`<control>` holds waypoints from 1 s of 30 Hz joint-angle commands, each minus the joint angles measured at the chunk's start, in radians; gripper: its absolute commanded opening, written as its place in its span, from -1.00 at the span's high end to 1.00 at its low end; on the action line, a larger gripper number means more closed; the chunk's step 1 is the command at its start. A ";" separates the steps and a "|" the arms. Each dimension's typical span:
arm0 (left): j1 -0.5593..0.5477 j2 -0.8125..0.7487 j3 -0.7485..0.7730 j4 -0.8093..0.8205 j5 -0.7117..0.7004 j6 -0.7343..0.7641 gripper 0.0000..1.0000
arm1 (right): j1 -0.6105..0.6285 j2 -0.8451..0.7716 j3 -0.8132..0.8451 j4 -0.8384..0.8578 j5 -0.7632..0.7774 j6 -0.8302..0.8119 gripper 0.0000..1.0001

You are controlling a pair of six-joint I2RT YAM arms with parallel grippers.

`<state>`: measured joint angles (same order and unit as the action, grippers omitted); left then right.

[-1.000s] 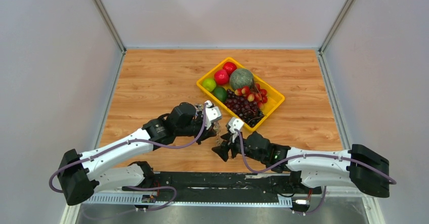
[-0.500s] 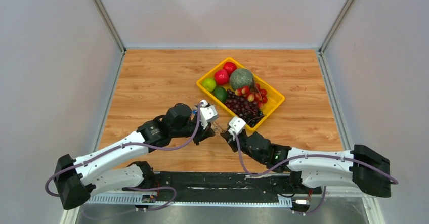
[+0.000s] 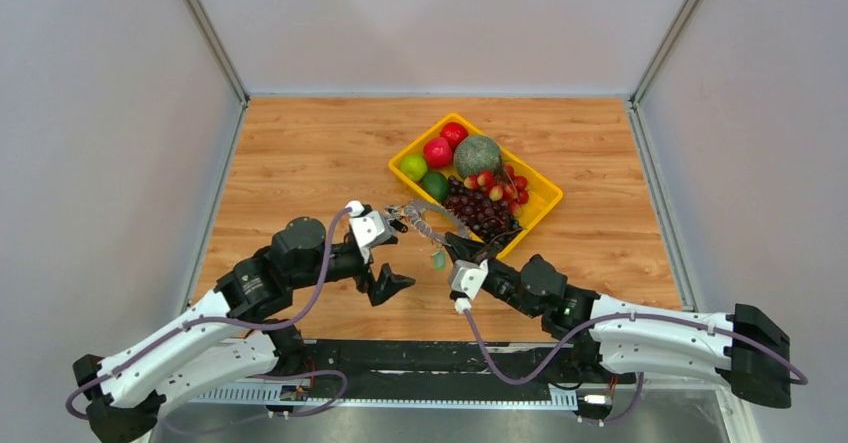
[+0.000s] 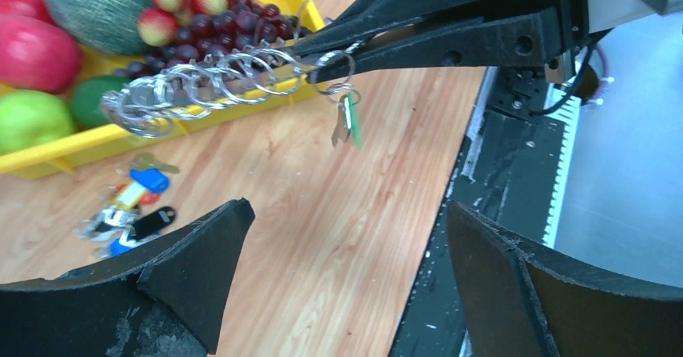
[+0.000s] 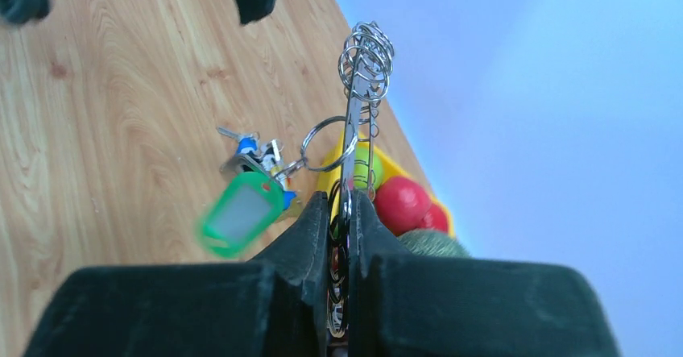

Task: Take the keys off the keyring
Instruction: Remove the key from the keyring.

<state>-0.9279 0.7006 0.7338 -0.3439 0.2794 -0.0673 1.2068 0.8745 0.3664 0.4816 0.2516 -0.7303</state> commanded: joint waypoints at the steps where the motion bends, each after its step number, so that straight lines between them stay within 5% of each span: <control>1: -0.002 -0.064 0.096 -0.127 -0.106 0.141 -1.00 | -0.015 -0.063 0.090 -0.030 -0.194 -0.274 1.00; 11: -0.003 -0.128 0.151 -0.177 -0.147 0.642 -1.00 | -0.042 -0.126 0.274 -0.304 -0.392 -0.424 1.00; 21: -0.002 -0.106 0.196 -0.159 -0.208 0.844 -1.00 | -0.048 -0.074 0.368 -0.461 -0.421 -0.439 1.00; 30: -0.009 -0.076 0.180 -0.188 0.066 0.964 -1.00 | -0.081 -0.038 0.406 -0.477 -0.499 -0.442 1.00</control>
<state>-0.9279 0.5907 0.8898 -0.5301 0.1707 0.8104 1.1397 0.8249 0.6975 -0.0341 -0.1833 -1.1446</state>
